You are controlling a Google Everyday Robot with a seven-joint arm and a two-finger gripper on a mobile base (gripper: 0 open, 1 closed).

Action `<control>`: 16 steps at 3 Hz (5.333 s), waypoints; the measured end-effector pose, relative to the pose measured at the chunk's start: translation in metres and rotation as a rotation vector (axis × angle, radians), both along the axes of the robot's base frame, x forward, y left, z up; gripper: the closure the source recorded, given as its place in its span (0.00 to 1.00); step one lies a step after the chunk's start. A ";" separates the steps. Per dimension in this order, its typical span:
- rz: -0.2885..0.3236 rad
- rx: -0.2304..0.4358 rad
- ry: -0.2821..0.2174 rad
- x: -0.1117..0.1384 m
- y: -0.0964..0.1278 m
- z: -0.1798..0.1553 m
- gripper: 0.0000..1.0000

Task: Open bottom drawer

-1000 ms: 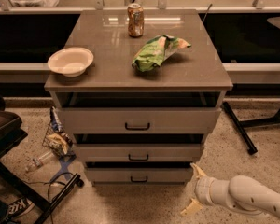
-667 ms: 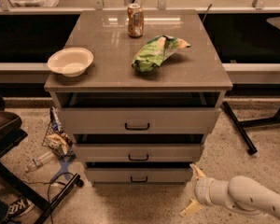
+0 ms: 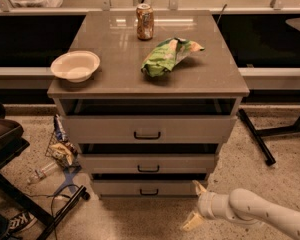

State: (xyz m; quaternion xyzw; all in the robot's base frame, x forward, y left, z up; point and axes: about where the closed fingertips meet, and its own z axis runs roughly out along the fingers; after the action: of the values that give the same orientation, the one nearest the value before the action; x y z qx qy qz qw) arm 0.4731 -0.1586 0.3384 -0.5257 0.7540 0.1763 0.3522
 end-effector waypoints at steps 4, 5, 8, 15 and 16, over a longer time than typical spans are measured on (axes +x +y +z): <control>0.036 0.055 0.016 0.075 0.041 -0.116 0.00; 0.051 0.051 0.001 0.102 0.052 -0.121 0.00; 0.072 0.033 0.027 0.107 0.064 -0.142 0.42; 0.075 0.005 0.102 0.058 0.039 -0.149 1.00; 0.075 0.005 0.102 0.059 0.040 -0.147 1.00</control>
Offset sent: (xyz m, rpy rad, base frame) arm 0.0613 0.0230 -0.1285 0.0332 0.0339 0.0161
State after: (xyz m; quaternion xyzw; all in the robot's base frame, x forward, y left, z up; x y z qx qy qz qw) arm 0.5317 -0.1184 0.1910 -0.5432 0.7502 0.2177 0.3079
